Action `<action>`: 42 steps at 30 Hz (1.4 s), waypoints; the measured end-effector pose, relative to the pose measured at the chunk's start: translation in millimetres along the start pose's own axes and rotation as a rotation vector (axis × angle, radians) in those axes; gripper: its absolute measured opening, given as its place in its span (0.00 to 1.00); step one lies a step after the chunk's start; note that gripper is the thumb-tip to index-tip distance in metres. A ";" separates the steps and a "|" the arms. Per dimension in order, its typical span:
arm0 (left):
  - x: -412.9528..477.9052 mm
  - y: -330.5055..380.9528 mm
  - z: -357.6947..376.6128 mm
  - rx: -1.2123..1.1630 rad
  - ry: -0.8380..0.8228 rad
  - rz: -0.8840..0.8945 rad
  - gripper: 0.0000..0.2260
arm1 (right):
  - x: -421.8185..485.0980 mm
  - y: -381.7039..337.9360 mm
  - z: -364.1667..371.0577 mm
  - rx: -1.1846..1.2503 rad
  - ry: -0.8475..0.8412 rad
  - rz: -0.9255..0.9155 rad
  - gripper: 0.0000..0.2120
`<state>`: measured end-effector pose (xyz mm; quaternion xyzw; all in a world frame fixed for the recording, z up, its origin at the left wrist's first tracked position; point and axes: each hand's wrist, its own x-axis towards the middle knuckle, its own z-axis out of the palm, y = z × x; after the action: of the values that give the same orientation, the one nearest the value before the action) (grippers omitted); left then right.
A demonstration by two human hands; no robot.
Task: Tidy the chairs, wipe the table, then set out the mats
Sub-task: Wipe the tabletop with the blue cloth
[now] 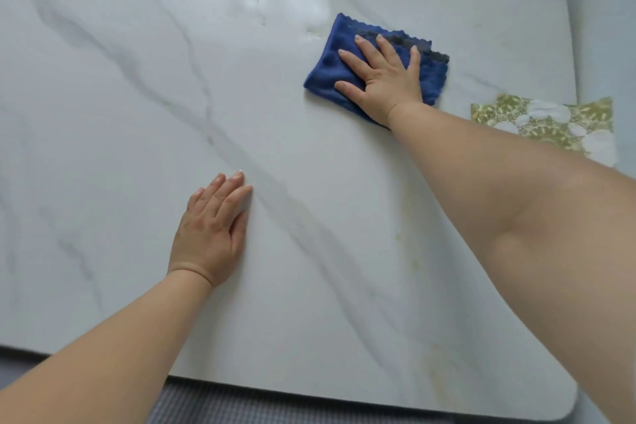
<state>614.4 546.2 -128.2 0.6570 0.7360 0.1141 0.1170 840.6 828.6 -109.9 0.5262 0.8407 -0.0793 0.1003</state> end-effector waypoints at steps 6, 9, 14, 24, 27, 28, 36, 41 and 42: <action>1.4 -1.3 0.2 -0.009 0.005 0.014 0.19 | -75.2 -10.9 17.0 0.007 -0.020 0.025 0.31; 2.4 -1.9 1.3 -0.005 0.009 0.027 0.20 | -120.9 -19.4 27.8 -0.001 -0.031 0.022 0.31; 1.0 -2.1 1.2 -0.026 0.019 0.043 0.19 | -199.2 -37.0 47.0 -0.009 -0.044 0.022 0.32; -3.6 7.1 -3.0 0.019 -0.034 0.001 0.17 | -335.0 -75.1 83.9 0.020 -0.055 0.024 0.32; -6.3 17.7 -5.3 0.069 -0.102 -0.077 0.20 | -362.7 -71.0 89.9 0.036 -0.063 -0.037 0.32; -8.1 24.1 -5.7 0.072 -0.121 -0.091 0.21 | -368.9 -66.7 91.2 0.044 -0.059 -0.050 0.32; -28.8 115.2 5.2 -0.004 -0.261 0.257 0.22 | -407.2 -14.9 99.1 0.074 -0.059 0.079 0.30; -3.4 196.0 8.5 -0.221 -0.301 0.204 0.18 | -411.9 40.4 99.5 0.073 -0.070 0.223 0.32; 4.8 210.6 11.7 -0.253 -0.311 0.175 0.17 | -409.9 47.4 98.7 0.069 -0.074 0.222 0.32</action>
<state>815.7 574.4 -71.6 0.7081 0.6290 0.1126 0.3004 1066.4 469.5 -103.3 0.6159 0.7698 -0.1161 0.1211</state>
